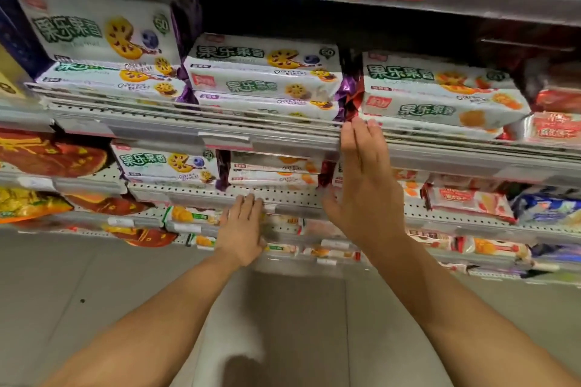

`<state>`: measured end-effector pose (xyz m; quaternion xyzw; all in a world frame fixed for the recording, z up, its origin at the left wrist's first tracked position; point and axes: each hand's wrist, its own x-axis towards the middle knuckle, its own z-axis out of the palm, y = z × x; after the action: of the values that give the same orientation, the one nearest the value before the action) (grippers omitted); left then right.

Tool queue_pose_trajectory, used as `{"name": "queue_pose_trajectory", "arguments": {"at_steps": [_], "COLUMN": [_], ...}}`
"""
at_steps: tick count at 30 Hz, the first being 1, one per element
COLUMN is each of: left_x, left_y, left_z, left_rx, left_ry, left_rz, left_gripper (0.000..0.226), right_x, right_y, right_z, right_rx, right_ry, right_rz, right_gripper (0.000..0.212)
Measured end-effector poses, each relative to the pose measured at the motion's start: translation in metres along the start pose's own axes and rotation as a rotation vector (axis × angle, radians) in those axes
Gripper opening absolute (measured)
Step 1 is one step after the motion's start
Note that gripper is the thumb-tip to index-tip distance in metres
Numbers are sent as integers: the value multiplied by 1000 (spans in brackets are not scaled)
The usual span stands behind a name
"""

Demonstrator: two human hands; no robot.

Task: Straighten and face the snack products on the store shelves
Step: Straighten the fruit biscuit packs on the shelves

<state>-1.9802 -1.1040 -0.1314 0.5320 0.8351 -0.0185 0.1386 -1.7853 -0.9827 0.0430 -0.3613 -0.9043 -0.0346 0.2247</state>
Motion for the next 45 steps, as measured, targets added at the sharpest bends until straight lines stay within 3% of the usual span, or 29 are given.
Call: {"name": "queue_pose_trajectory", "arguments": {"at_steps": [7, 11, 19, 23, 25, 28, 31, 40, 45], "left_x": [14, 35, 67, 67, 63, 61, 64, 63, 60], "left_y": [-7, -14, -15, -16, -19, -27, -31, -26, -63], "left_z": [71, 97, 141, 142, 140, 136, 137, 144, 168], "left_rx": [-77, -111, -127, -108, -91, -30, 2, -89, -262], "left_ry": [416, 662, 1001, 1007, 977, 904, 913, 929, 994], "left_rz": [44, 61, 56, 48, 60, 86, 96, 132, 336], "left_gripper": [99, 84, 75, 71, 71, 75, 81, 82, 62], "right_x": [1, 3, 13, 3, -19, -69, -103, -108, -106], "right_y": [-2, 3, 20, 23, 30, 49, 77, 83, 83], "right_z": [37, 58, 93, 107, 133, 200, 257, 291, 300], "right_rx": [-52, -147, -221, -218, -158, -68, -66, 123, 100], "right_ry": [188, 325, 557, 554, 519, 346, 218, 340, 429], "right_rz": [63, 28, -29, -109, -234, -384, -337, -251, -263], "right_gripper": [88, 85, 85, 82, 75, 61, 60, 58, 58]}}
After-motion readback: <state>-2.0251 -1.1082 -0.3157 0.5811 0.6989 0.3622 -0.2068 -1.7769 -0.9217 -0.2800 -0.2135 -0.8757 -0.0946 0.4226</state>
